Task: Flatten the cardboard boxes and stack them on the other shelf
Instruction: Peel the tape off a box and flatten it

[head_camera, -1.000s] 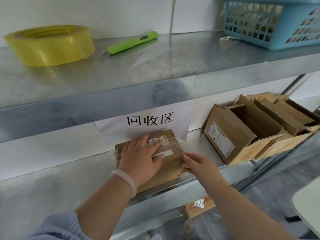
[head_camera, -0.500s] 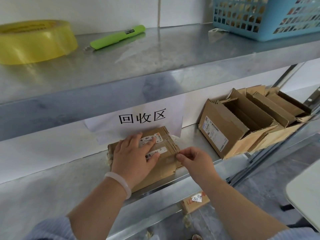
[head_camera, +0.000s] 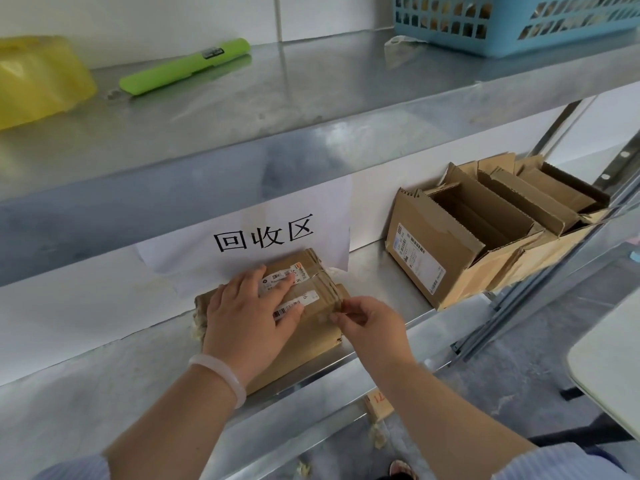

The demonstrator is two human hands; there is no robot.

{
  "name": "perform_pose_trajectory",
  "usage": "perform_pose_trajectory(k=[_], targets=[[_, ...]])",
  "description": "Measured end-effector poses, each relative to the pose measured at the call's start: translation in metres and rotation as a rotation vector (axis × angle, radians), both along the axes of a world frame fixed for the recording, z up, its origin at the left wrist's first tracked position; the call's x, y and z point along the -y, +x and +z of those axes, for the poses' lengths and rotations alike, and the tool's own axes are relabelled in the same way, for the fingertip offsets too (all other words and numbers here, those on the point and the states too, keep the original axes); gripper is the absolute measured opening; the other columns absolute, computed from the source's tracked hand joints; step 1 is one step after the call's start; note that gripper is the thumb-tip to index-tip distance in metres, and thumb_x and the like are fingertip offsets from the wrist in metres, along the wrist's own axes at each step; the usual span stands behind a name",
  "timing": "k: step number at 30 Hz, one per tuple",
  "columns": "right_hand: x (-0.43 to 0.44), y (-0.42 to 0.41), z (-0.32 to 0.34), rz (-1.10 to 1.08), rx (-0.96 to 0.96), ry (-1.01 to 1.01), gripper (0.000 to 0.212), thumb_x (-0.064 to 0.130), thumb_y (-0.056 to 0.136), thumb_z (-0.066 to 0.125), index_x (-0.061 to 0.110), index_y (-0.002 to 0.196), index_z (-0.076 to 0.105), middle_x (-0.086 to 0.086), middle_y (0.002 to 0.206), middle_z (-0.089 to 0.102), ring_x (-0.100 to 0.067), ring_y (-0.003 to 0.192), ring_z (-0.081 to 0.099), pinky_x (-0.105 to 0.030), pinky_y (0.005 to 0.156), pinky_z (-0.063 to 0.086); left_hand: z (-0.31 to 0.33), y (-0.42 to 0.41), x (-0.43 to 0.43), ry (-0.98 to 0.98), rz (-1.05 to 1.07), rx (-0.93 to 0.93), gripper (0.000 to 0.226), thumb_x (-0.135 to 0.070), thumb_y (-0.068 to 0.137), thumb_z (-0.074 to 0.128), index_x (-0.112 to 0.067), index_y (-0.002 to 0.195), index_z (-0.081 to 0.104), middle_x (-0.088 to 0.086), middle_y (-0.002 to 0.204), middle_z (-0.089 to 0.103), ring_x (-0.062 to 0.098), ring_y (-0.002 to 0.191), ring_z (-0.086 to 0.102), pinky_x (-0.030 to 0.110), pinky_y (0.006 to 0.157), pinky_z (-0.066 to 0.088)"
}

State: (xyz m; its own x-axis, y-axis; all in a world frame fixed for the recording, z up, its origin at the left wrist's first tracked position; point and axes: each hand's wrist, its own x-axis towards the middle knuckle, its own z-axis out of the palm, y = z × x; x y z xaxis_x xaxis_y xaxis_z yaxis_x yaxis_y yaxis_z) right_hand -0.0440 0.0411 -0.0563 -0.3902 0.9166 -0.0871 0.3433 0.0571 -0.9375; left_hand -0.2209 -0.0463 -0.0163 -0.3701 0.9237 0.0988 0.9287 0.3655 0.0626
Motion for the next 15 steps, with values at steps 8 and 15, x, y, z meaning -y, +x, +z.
perform_pose_trajectory(k=[8, 15], targets=[[-0.001, 0.014, -0.003, 0.044, -0.027, 0.045, 0.015, 0.032, 0.089, 0.065, 0.046, 0.085, 0.07, 0.031, 0.083, 0.067, 0.007, 0.082, 0.062, -0.005, 0.068, 0.048, 0.001, -0.006, 0.008, 0.031, -0.056, 0.03, 0.062, -0.073, 0.083, 0.017, -0.053, 0.139, 0.035, -0.008, 0.149, 0.035, 0.019, 0.137, 0.029, 0.043, 0.111, 0.027], [-0.025, -0.014, 0.02, 0.074, -0.047, -0.207, 0.018, 0.041, 0.097, 0.05, 0.036, 0.093, 0.066, 0.011, 0.095, 0.07, -0.009, 0.093, 0.065, -0.031, 0.088, 0.056, 0.002, -0.011, 0.013, 0.036, -0.098, 0.055, 0.06, -0.074, 0.082, 0.023, -0.055, 0.136, 0.04, -0.01, 0.147, 0.038, 0.018, 0.133, 0.034, 0.043, 0.109, 0.027]])
